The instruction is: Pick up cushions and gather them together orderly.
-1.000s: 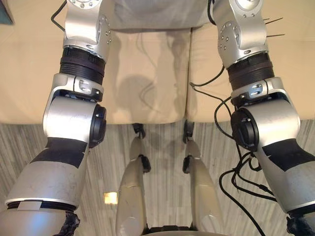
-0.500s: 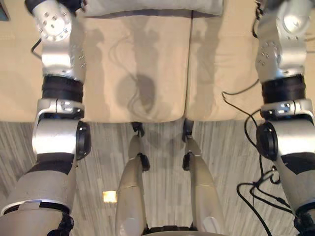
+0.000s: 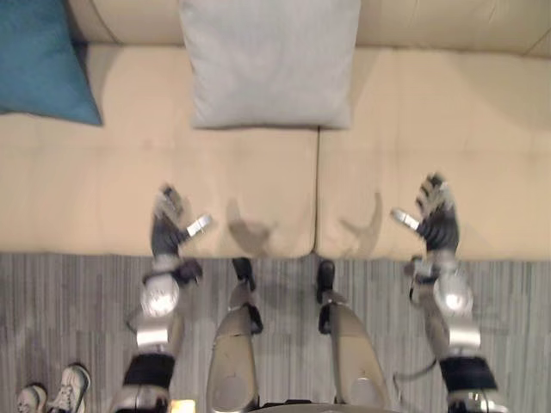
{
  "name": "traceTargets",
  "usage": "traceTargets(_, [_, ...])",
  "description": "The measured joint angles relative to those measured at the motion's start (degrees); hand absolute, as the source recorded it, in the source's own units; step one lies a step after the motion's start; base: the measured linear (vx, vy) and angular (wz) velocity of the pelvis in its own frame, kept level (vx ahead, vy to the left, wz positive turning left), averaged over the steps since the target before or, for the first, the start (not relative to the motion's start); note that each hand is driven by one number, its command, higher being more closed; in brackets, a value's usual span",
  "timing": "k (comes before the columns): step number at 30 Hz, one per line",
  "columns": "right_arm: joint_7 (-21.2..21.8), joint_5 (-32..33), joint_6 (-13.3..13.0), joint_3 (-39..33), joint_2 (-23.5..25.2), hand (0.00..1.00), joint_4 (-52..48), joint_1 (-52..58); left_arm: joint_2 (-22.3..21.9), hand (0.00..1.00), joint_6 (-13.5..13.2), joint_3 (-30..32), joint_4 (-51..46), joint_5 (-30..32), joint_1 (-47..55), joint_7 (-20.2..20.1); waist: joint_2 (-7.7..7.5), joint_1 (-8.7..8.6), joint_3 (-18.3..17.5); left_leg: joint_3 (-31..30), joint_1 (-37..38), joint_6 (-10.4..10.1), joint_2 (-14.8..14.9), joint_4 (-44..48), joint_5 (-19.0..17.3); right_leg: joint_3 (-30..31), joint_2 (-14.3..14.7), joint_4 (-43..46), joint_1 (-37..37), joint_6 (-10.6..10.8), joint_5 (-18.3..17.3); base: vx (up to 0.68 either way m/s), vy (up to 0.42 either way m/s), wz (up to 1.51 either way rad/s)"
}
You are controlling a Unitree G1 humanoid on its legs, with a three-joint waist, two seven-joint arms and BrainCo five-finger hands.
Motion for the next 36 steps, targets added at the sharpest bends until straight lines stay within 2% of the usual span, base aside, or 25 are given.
traceTargets(1, [0.8, -3.0, 0.6, 0.0, 1.7, 0.0, 6.1, 2.7, -1.1, 0.0, 0.8, 0.0, 6.0, 1.1, 3.8, -1.8, 0.0, 0.0, -2.5, 0.0, 3.0, -0.3, 0.0, 0.0, -0.8, 0.0, 0.0, -1.0, 3.3, 0.2, -0.4, 0.13, -0.061, -0.04])
traceTargets(4, [2.5, -7.3, 2.0, 0.0, 2.1, 0.0, 17.8, 6.7, -1.3, 0.0, 2.3, 0.3, 16.8, 4.5, 8.3, -4.3, 0.02, -0.14, -6.5, 0.1, 8.7, -0.8, -0.2, -0.1, -2.6, 0.2, 0.0, -3.5, 9.7, 0.4, -1.0, 0.12, -0.019, -0.06])
traceTargets(10, [4.5, -13.6, 4.4, -0.2, 1.5, 0.0, 30.7, 10.5, -1.4, 0.0, 4.4, 1.1, 26.2, 11.5, 12.7, -6.6, 0.25, -0.61, -10.7, 1.3, 17.4, -1.1, -1.2, -3.8, -3.3, 1.2, -0.3, -6.0, 16.7, 1.3, -1.7, 0.05, 0.021, -0.09])
traceTargets(12, [5.6, -15.7, 5.3, -0.2, 1.5, 0.0, 33.5, 11.2, -1.5, 0.0, 4.7, 1.1, 28.5, 14.1, 14.3, -7.0, 0.26, -1.42, -12.1, 2.5, 20.8, -1.2, -1.7, -4.7, -3.6, 2.3, -0.6, -6.9, 19.5, 1.4, -1.9, 0.05, 0.034, -0.21])
traceTargets(16, [5.9, -17.4, 5.7, -0.1, 1.2, 0.0, 34.1, 11.2, -1.6, 0.0, 4.9, 0.9, 29.0, 15.7, 14.5, -7.9, 0.18, -1.69, -13.1, 5.5, 22.6, -1.0, -2.3, -4.7, -4.2, 5.7, -0.8, -7.7, 19.6, 2.1, -0.2, 0.01, 0.032, -0.43])
traceTargets(17, [6.3, -17.4, 6.4, 0.1, 1.1, 0.0, 34.5, 10.1, -1.0, 0.0, 4.8, 0.5, 28.7, 15.7, 13.0, -7.8, -0.32, -1.8, -13.1, 6.5, 21.4, -0.6, -2.7, -4.2, -4.4, 6.5, -1.2, -7.4, 17.9, 2.9, 1.2, -0.04, 0.031, -0.31])
traceTargets(19, [6.4, -17.3, 6.4, 0.6, 0.9, 0.0, 33.9, 10.0, -0.6, 0.0, 4.8, 0.2, 28.1, 15.6, 11.5, -7.8, -0.87, -1.91, -12.9, 6.2, 18.7, 1.5, -2.6, -0.9, -5.7, 6.6, -1.5, -5.1, 15.5, 3.2, 2.4, -0.05, 0.013, -0.25])
traceTargets(20, [6.5, -17.2, 6.4, 1.5, 0.5, 0.0, 33.9, 9.9, -0.8, 0.0, 4.8, 0.1, 27.1, 15.6, 11.1, -7.8, -0.55, -1.73, -12.9, 6.2, 16.8, 2.5, -1.7, 1.6, -6.5, 6.0, -1.5, -4.3, 14.1, 3.9, 3.7, -0.09, -0.017, -0.09])
traceTargets(21, [6.7, -16.8, 6.5, 2.7, 0.8, 0.0, 34.0, 9.5, -0.6, 0.0, 4.6, 0.2, 25.5, 15.6, 10.9, -7.8, -0.29, -2.32, -12.0, 6.2, 15.5, 3.1, -0.2, 4.3, -7.6, 4.0, -2.2, 8.1, 10.8, 1.9, -1.6, -0.11, -0.051, 0.19])
traceTargets(22, [6.7, -16.8, 6.5, 3.0, 1.3, 0.0, 34.0, 10.3, -0.4, 0.0, 4.7, 0.2, 24.9, 15.6, 10.9, -7.8, -0.27, -2.78, -11.8, 5.0, 15.4, 3.2, -0.2, 5.7, -7.7, 2.7, -3.0, 21.4, 8.8, 1.0, -6.1, -0.09, -0.071, 0.41])
traceTargets(24, [6.7, -16.7, 6.5, 4.2, 1.7, 0.0, 34.0, 11.1, -0.4, 0.0, 4.8, 0.3, 23.8, 15.5, 12.2, -7.7, -1.18, -3.04, -11.9, 3.2, 15.3, 3.2, -0.3, 7.8, -7.7, 1.9, -3.6, 36.0, 10.3, 3.2, -9.1, -0.1, -0.11, 0.53])
traceTargets(26, [6.6, -16.7, 6.4, 4.3, 1.7, 0.0, 33.7, 11.1, -0.4, 0.0, 5.0, 0.6, 22.4, 15.5, 13.4, -7.6, -2.36, -2.14, -12.0, 2.7, 14.7, 2.6, -0.6, 8.8, -7.2, 2.1, -4.0, 34.9, 13.5, 3.7, -9.4, -0.17, -0.161, 0.12])
traceTargets(27, [6.5, -16.3, 6.4, 4.2, 1.0, 0.0, 33.6, 9.7, -1.5, 0.0, 5.4, 0.7, 21.9, 15.4, 13.6, -7.2, -2.35, -0.97, -12.9, 2.8, 12.5, 1.5, -0.3, 9.1, -5.3, 1.8, -2.6, 28.7, 14.3, 4.2, -13.1, -0.25, -0.179, -0.4])
traceTargets(28, [6.4, -15.9, 6.3, 3.9, 0.2, 0.0, 33.2, 8.3, -2.6, 0.0, 5.4, 0.7, 21.8, 15.3, 13.6, -6.9, -0.76, 0.35, -12.9, 2.6, 10.6, 1.4, 0.7, 7.9, -5.1, 1.2, -1.1, 23.3, 14.4, 2.3, -14.9, -0.25, -0.133, -0.55])
traceTargets(29, [6.4, -15.5, 6.2, 3.8, 0.0, 0.0, 33.1, 7.3, -2.9, 0.0, 5.4, 0.7, 21.8, 15.0, 13.7, -6.6, -0.41, 0.61, -12.7, 2.4, 9.7, 1.0, 0.7, 7.2, -5.1, 0.6, -0.5, 20.4, 14.5, 1.1, -16.0, -0.24, -0.107, -0.54])
traceTargets(30, [6.3, -15.0, 6.3, 3.7, -0.1, 0.0, 33.1, 6.1, -3.1, 0.0, 5.7, 0.7, 22.0, 15.0, 13.7, -6.4, -0.06, 0.62, -12.4, 2.3, 8.5, 0.1, 0.6, 6.4, -4.6, -0.1, -0.4, 16.3, 15.0, -1.5, -18.2, -0.34, -0.11, -0.18])
traceTargets(31, [6.0, -14.9, 6.6, 2.6, -1.1, 0.0, 33.2, 5.0, -4.7, 0.0, 6.4, 0.6, 22.1, 14.7, 13.3, -6.3, 2.74, -0.21, -10.7, 0.7, 8.1, -1.4, 1.4, 4.6, -5.2, -1.6, 0.7, 14.6, 15.0, -2.5, -16.8, -0.35, -0.092, 0.01])
traceTargets(32, [5.7, -14.8, 6.6, 2.0, -1.1, 0.0, 33.2, 5.4, -5.1, 0.0, 6.4, 0.6, 21.9, 14.3, 13.2, -6.3, 2.86, -0.31, -10.7, 0.5, 8.2, -3.3, 1.4, 4.1, -6.6, -1.8, 0.5, 14.2, 14.9, -3.0, -16.2, -0.48, -0.073, 0.22])
traceTargets(33, [5.2, -14.7, 6.8, 1.0, -1.1, 0.0, 33.2, 6.6, -5.7, 0.0, 6.3, 0.6, 21.7, 14.2, 12.8, -6.2, 2.27, -0.21, -10.4, 0.6, 8.1, -2.5, 1.1, 7.8, -7.0, -2.1, -0.4, 13.6, 14.5, -4.5, -15.7, -0.31, -0.034, 0.1])
traceTargets(35, [5.0, -14.6, 6.9, -0.1, -1.3, 0.0, 32.9, 7.0, -5.7, 0.0, 6.3, 0.6, 21.7, 14.2, 12.9, -6.2, 2.01, -0.27, -10.4, 0.6, 8.3, -0.1, 0.2, 17.1, -8.9, -2.2, -1.6, 13.2, 14.1, -4.7, -15.1, -0.21, -0.024, -0.06])
traceTargets(36, [4.9, -14.6, 7.0, -0.2, -1.4, 0.0, 32.2, 7.2, -5.7, 0.0, 6.3, 0.9, 21.0, 13.8, 13.3, -6.1, 2.08, -0.33, -10.5, 0.6, 9.7, 0.5, -0.4, 21.8, -13.2, -1.2, -1.7, 12.2, 13.9, -4.1, -14.3, -0.11, 0.002, -0.27])
